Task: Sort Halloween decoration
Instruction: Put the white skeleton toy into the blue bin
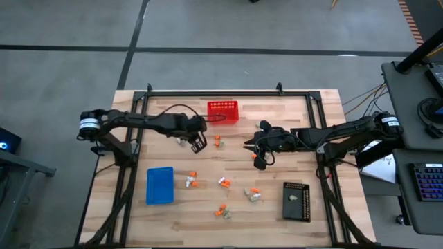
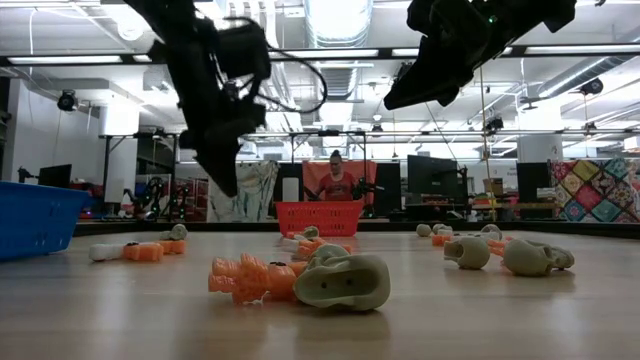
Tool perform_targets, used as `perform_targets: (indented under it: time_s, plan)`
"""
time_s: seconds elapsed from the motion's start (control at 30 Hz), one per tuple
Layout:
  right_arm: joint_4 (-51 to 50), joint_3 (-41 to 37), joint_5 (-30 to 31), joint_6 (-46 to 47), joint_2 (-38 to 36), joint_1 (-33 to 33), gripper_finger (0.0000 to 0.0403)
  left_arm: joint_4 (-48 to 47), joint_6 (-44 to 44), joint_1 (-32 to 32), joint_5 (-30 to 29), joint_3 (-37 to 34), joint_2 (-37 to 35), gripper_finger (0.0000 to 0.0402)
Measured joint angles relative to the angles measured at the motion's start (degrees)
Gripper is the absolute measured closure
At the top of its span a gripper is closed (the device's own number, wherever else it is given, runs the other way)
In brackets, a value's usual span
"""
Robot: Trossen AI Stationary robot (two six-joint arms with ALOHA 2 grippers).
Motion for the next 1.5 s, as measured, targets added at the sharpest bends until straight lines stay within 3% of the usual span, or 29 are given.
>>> perform_targets:
  time_s: [0.5,0.7,1.03,1.5]
  plan:
    - [0.01,0.0,0.0,0.05,0.0,0.02,0.0339,-9.19,-10.64,-14.77,0.49,1.17,-18.24,0.04]
    - [-0.01,0.0,-0.03,1.1,0.01,0.0,0.0339,-13.57,-19.65,-22.54,11.09,1.17,-21.68,0.04]
    - [-0.01,0.0,-0.04,1.31,0.02,0.02,0.0339,-30.2,-38.67,-37.88,18.69,1.17,-18.54,0.04]
    - [-0.02,0.0,-0.09,1.31,0.01,0.04,0.0339,-31.99,-33.63,-41.61,18.65,1.04,-5.25,0.04]
